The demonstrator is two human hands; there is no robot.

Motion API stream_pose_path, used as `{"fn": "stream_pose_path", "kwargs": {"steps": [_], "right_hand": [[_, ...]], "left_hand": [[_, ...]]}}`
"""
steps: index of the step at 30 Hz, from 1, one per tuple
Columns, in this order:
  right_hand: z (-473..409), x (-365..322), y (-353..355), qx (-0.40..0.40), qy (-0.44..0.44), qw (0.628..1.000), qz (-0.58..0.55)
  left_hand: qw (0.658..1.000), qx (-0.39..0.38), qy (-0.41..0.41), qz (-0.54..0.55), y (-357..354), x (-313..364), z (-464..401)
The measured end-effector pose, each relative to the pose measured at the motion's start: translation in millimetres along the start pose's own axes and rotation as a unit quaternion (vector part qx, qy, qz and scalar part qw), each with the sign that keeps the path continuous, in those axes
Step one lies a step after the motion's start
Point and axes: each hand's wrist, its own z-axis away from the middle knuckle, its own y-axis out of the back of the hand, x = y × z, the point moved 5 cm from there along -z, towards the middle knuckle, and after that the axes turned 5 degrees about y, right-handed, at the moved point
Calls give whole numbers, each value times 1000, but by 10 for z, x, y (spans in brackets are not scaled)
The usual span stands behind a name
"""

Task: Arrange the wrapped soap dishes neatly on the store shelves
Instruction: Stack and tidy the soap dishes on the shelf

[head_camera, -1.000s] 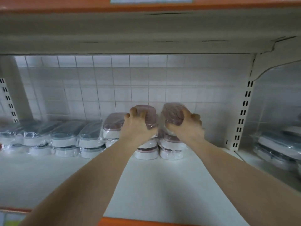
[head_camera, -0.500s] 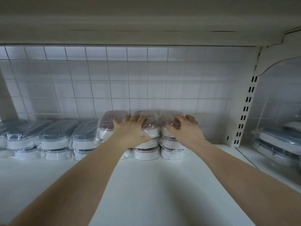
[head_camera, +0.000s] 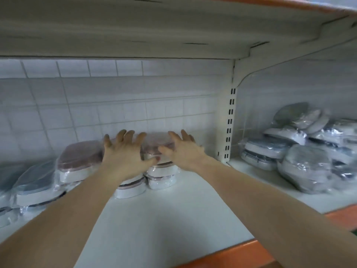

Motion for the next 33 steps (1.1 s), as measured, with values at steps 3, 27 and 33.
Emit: {"fn": "stream_pose_path", "kwargs": {"steps": [3, 27, 33], "right_hand": [[255, 344, 130, 18, -23, 999, 21], [1278, 3532, 1922, 120, -171, 978, -23], [604, 3558, 2190, 145, -67, 981, 109]], "left_hand": [[997, 6, -74, 23, 38, 589, -12], [906, -239, -159, 311, -296, 4123, 23], [873, -260, -110, 399, -114, 3800, -69]]}}
